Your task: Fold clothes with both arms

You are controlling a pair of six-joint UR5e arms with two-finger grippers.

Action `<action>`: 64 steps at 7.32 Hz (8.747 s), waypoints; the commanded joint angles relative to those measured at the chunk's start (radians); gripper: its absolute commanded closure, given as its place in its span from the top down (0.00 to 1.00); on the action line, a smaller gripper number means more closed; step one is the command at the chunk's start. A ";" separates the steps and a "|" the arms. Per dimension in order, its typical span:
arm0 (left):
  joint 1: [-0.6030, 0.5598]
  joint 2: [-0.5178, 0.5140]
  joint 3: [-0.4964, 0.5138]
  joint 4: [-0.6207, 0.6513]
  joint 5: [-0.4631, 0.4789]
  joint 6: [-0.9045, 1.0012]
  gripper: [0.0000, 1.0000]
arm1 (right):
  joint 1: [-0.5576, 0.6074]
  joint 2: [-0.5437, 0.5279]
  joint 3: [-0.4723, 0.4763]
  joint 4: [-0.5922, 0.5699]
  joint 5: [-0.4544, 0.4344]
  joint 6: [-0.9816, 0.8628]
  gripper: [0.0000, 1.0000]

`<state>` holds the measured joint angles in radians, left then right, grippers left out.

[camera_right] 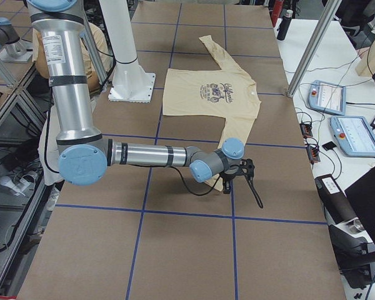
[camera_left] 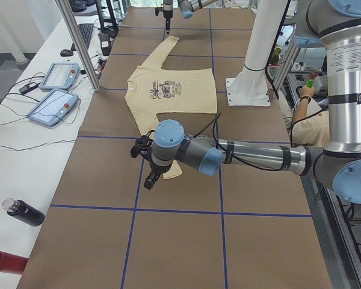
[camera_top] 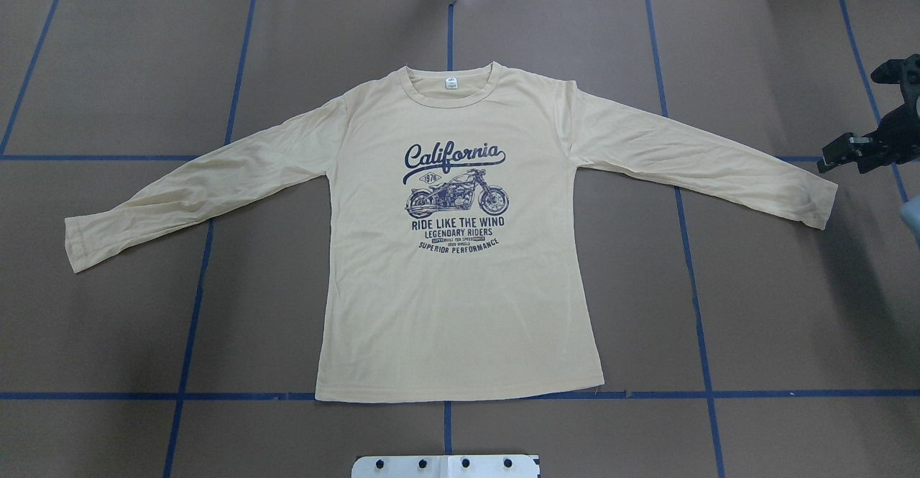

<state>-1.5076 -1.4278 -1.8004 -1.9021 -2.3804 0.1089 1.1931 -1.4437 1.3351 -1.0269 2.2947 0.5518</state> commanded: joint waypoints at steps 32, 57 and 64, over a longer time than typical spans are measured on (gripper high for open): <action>0.000 0.003 -0.004 0.002 0.000 0.000 1.00 | -0.018 0.016 -0.070 -0.004 0.043 -0.018 0.52; 0.001 0.013 -0.020 -0.002 -0.010 0.003 1.00 | -0.533 0.961 -0.105 -0.211 -0.539 1.098 0.00; 0.004 0.013 -0.017 0.000 -0.011 0.002 1.00 | -0.659 1.163 -0.491 -0.021 -0.689 1.117 0.00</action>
<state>-1.5043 -1.4144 -1.8186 -1.9021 -2.3915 0.1104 0.5353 -0.3267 0.9143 -1.0768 1.6080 1.6658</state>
